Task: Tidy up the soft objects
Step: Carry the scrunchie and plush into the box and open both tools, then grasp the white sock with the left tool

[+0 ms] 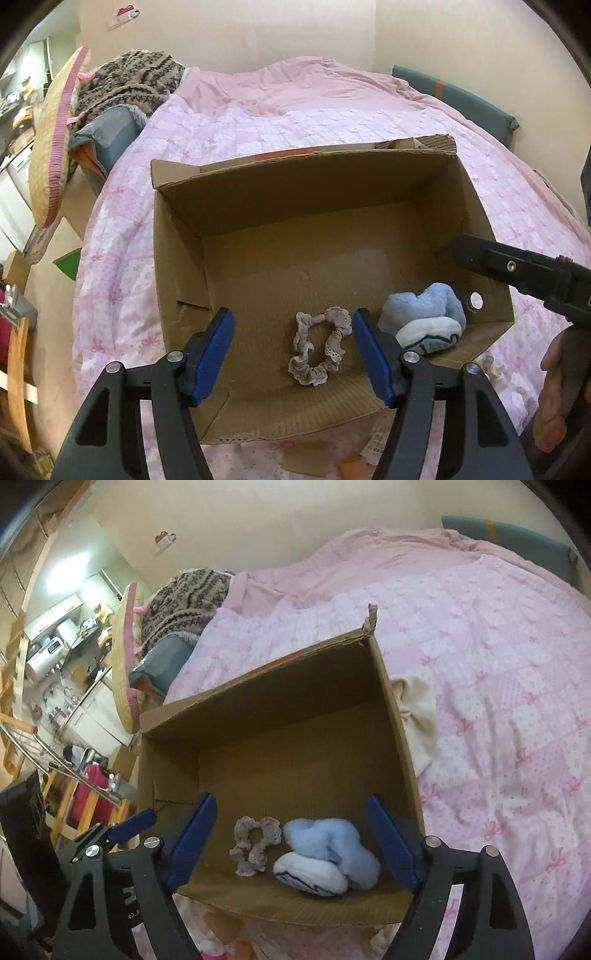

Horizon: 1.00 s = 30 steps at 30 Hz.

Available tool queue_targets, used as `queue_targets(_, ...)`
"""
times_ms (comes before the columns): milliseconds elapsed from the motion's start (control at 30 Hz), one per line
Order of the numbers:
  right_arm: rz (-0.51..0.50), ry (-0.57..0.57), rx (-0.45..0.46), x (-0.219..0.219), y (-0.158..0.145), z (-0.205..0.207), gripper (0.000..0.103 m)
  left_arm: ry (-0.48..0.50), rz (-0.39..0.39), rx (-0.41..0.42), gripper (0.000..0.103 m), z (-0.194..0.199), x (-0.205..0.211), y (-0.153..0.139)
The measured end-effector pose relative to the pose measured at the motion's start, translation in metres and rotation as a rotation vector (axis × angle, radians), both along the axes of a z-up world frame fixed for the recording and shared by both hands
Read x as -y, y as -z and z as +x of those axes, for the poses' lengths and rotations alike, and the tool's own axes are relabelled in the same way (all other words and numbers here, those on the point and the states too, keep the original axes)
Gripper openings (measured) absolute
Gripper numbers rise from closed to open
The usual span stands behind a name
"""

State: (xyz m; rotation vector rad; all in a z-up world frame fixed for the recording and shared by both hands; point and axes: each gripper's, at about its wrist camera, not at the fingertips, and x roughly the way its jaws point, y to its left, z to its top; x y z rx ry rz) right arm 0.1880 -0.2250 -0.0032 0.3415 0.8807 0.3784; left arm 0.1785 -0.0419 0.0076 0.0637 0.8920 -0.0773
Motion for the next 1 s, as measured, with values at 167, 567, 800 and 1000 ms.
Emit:
queue_targets(167,-0.002,0.003,-0.009,0.003,-0.002,-0.002,0.089,-0.006,0.020,0.005,0.063,-0.001,0.001,-0.002)
queue_targets(567,-0.068,0.001,0.007,0.006,-0.010,-0.020,0.089,-0.031,0.036,0.017,0.064,-0.023,-0.007,-0.010)
queue_targets(800,-0.115,-0.015,-0.025,0.009,-0.003,-0.054,0.089,0.013,-0.015,-0.003,0.064,-0.044,-0.005,-0.015)
queue_targets(1000,-0.143,-0.018,-0.013,0.006,-0.004,-0.065,0.089,-0.030,-0.070,-0.011,0.064,-0.052,-0.018,-0.026)
